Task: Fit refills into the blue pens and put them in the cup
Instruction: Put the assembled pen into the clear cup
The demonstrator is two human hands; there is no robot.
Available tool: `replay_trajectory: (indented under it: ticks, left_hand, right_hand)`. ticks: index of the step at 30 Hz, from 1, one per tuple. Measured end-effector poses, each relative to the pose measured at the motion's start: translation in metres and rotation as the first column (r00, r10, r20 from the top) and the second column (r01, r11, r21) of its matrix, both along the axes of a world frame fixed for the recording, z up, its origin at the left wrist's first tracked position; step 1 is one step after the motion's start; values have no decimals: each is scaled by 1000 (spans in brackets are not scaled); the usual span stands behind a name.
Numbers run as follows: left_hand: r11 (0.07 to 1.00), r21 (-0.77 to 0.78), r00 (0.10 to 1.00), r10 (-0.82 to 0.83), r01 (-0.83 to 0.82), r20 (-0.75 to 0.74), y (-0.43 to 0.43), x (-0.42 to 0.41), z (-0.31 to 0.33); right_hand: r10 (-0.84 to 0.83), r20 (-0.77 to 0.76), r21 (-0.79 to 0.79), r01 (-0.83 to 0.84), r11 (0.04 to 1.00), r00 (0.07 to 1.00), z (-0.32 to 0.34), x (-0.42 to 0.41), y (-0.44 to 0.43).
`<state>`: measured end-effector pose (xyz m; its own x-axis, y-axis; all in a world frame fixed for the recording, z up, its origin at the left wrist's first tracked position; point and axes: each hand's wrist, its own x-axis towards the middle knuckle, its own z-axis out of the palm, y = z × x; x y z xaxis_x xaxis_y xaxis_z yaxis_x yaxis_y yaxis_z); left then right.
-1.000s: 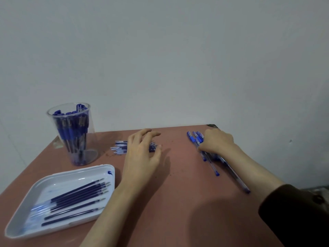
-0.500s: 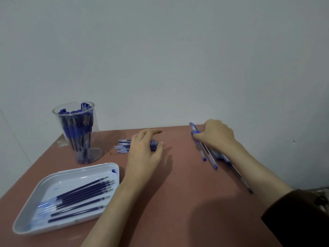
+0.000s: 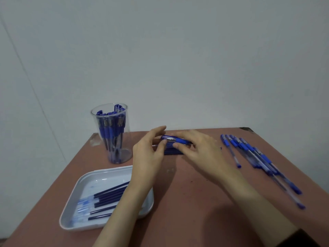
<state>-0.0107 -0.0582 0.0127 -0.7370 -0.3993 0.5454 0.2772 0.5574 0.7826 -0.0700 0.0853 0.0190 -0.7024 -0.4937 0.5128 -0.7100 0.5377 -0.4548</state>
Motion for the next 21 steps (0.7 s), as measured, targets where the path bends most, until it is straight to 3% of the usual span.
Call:
replay_trajectory:
  ticks: [10, 21]
  left_hand:
    - [991, -129, 999, -36, 33, -23, 7, -4, -4]
    - [997, -57, 998, -60, 61, 22, 9, -2, -1]
  right_hand:
    - [-42, 16, -26, 42, 999, 999, -4, 1, 10]
    - [-49, 54, -17, 50, 999, 997, 0, 5, 12]
